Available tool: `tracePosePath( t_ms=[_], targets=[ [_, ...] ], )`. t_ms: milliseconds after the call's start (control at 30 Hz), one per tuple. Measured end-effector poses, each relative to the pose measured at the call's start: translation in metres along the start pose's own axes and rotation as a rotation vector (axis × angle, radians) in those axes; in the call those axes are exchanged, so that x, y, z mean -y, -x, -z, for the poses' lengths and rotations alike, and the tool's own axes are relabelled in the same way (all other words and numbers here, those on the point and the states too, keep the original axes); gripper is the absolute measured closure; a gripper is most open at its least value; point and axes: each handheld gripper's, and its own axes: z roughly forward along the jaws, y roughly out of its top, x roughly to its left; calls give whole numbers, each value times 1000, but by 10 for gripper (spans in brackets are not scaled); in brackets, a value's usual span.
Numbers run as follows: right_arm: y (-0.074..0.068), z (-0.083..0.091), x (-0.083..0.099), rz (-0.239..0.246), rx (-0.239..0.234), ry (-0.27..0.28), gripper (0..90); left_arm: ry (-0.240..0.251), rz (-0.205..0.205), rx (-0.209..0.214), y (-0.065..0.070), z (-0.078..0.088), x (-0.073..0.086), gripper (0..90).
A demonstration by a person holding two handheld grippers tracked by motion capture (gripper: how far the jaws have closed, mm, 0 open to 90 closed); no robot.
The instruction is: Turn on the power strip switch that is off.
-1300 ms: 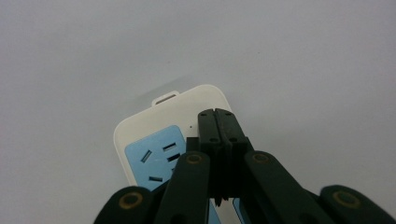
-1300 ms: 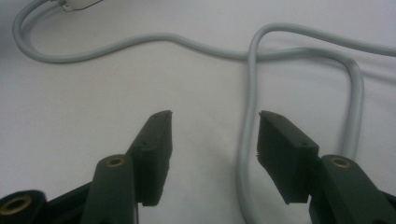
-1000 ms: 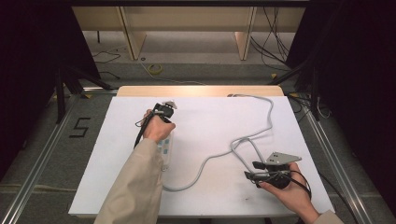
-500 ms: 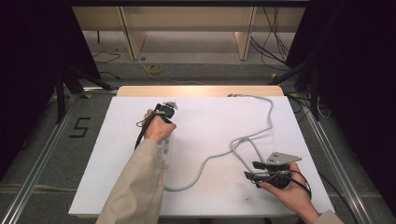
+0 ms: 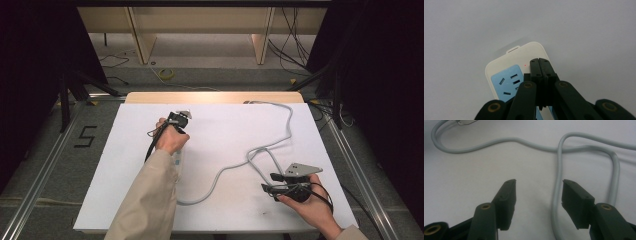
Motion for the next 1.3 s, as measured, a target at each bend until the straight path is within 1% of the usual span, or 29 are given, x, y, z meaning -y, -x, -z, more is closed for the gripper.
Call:
tracePosePath(
  t_ms=[100, 267, 400, 533, 600, 667, 733, 767, 800, 867, 900, 967, 1033, 1200, 1300],
  targets=[
    [0, 0, 0, 0, 0, 0, 461, 4, 10, 8, -1, 0, 1, 899],
    [1, 0, 0, 2, 2, 1, 461, 15, 12, 19, -3, 1, 2, 899],
    [0, 0, 0, 0, 1, 1, 461, 42, 31, 34, -5, 1, 6, 897],
    [0, 0, 0, 0, 1, -1, 461, 54, 27, 37, -6, 2, 7, 897],
    [0, 0, 0, 1, 1, 0, 461, 61, 18, 30, -6, 2, 7, 896],
    [0, 0, 0, 1, 2, 0, 461, 63, 10, 38, -7, 2, 8, 896],
    [0, 0, 0, 0, 1, 0, 461, 62, 9, 43, -8, 2, 9, 895],
    [0, 0, 0, 0, 2, -1, 461, 64, 8, 40, -9, 2, 9, 895],
    [0, 0, 0, 0, 1, -1, 461, 71, 15, 43, -9, 2, 9, 893],
    [0, 0, 0, 3, 2, 1, 461, 74, 21, 44, -10, 4, 10, 854],
    [0, 0, 0, 2, 2, 0, 461, 83, 23, 43, -11, 5, 11, 846],
    [0, 0, 0, 1, 2, 0, 461, 94, 17, 38, -13, 8, 12, 838],
    [0, 0, 0, 3, 3, 1, 461, 110, 27, 35, -14, 12, 13, 828],
    [0, -1, 0, 2, 2, 0, 461, 135, 19, 28, -19, 22, 16, 797],
    [0, -1, 0, 3, 3, -1, 461, 155, 25, 39, -21, 26, 20, 762]
  ],
)
